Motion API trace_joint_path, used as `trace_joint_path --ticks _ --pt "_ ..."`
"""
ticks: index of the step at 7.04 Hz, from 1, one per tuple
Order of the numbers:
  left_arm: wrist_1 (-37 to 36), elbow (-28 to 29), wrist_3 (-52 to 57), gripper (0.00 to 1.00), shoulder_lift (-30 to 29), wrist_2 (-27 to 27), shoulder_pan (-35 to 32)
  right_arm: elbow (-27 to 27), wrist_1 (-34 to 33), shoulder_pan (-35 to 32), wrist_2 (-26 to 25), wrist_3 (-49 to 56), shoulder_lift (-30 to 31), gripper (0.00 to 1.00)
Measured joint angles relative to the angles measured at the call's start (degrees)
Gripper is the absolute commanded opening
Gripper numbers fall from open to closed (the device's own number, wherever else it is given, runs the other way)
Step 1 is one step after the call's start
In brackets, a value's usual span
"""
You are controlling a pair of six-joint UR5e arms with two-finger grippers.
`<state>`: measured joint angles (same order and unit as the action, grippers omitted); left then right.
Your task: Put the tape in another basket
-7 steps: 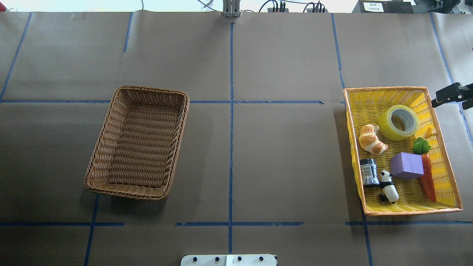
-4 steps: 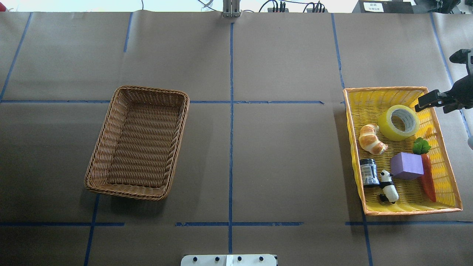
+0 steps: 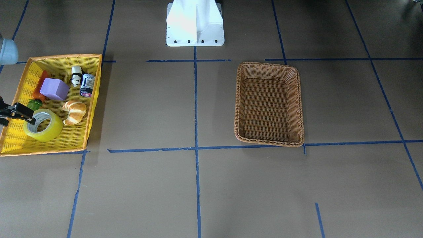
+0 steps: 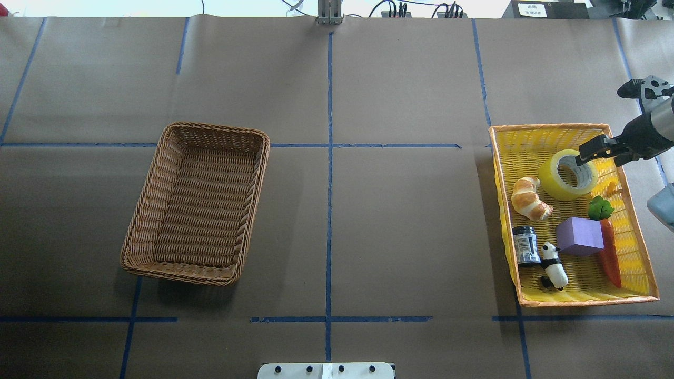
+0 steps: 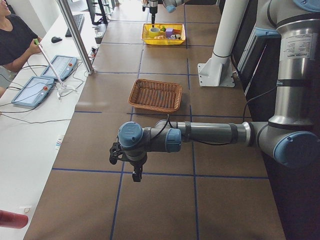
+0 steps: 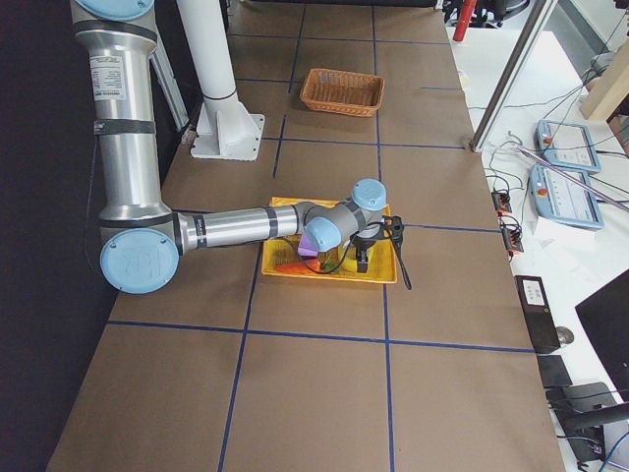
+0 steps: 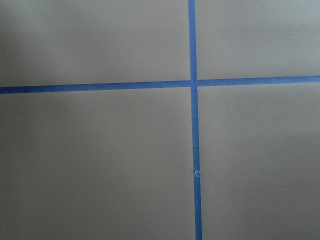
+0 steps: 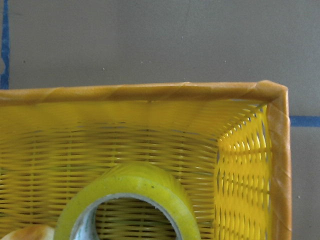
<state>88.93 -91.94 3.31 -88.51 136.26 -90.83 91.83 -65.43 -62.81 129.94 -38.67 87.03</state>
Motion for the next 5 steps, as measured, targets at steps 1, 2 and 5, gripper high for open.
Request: trace_joint_path --ticks 1,2,5 --pt "-0.04 0.07 -0.01 1.0 0.0 0.04 -0.01 -0.3 0.03 0.64 -0.12 0.0 -0.04 0.99" --pt "-0.06 0.1 0.01 1.0 0.03 0.07 0.01 -0.69 0.03 1.24 -0.31 0.0 -0.07 0.99" --pt "-0.07 0.15 -0.03 1.0 0.09 0.32 -0.02 -1.31 0.04 2.38 -0.92 0.0 -0.1 0.99"
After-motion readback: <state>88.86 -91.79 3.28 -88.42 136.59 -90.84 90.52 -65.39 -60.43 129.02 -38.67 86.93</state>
